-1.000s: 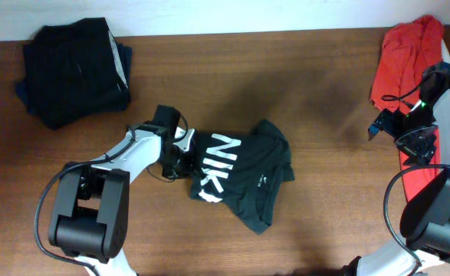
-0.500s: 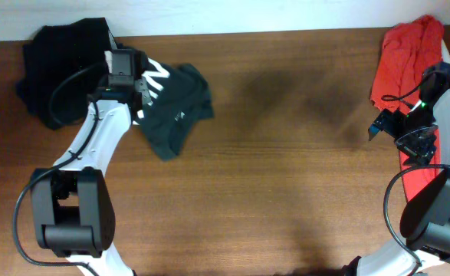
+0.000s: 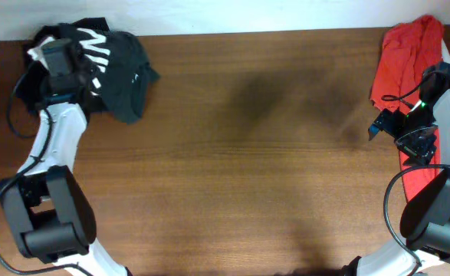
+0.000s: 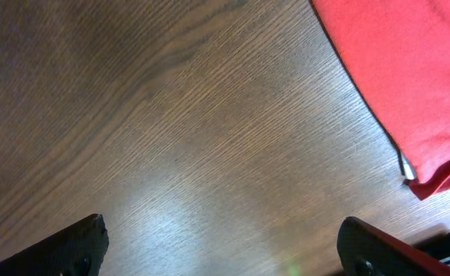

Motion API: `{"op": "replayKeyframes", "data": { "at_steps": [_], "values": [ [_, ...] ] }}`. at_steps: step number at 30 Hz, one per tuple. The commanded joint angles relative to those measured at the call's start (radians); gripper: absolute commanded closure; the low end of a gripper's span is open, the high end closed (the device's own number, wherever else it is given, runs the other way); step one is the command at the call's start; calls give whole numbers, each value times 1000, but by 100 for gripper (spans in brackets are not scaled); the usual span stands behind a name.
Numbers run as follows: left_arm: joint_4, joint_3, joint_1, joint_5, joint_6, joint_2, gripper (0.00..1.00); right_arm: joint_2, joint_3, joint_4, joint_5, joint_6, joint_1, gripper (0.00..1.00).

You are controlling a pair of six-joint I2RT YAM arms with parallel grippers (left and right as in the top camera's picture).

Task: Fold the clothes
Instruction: 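Grasp the folded shirt with the left gripper and carry it left, then place the folded shirt on the dark stack and release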

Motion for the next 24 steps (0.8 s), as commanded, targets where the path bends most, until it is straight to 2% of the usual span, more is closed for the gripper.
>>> {"op": "replayKeyframes", "data": {
  "at_steps": [1,6,9,16,19,20,21,22,24],
  "values": [
    [13,91,38,127,-64,-38,99,-6,8,-3,2,-6,2,1],
    [8,173,35,206,-71,-60,99,-6,8,-3,2,-6,2,1],
    [5,174,35,198,-110,-60,99,-6,8,-3,2,-6,2,1],
    [-52,174,36,-7,-101,-42,99,-6,8,-3,2,-6,2,1],
    [-24,174,53,-93,-100,22,99,-6,8,-3,2,-6,2,1],
    [24,174,76,-95,-48,56,98,-6,8,-3,2,-6,2,1],
    [40,174,104,-96,-18,83,92,-6,8,-3,2,-6,2,1],
    [49,174,137,-95,-14,109,68,-6,8,-3,2,-6,2,1],
    [77,174,177,-95,51,141,66,-6,8,-3,2,-6,2,1]
  ]
}}
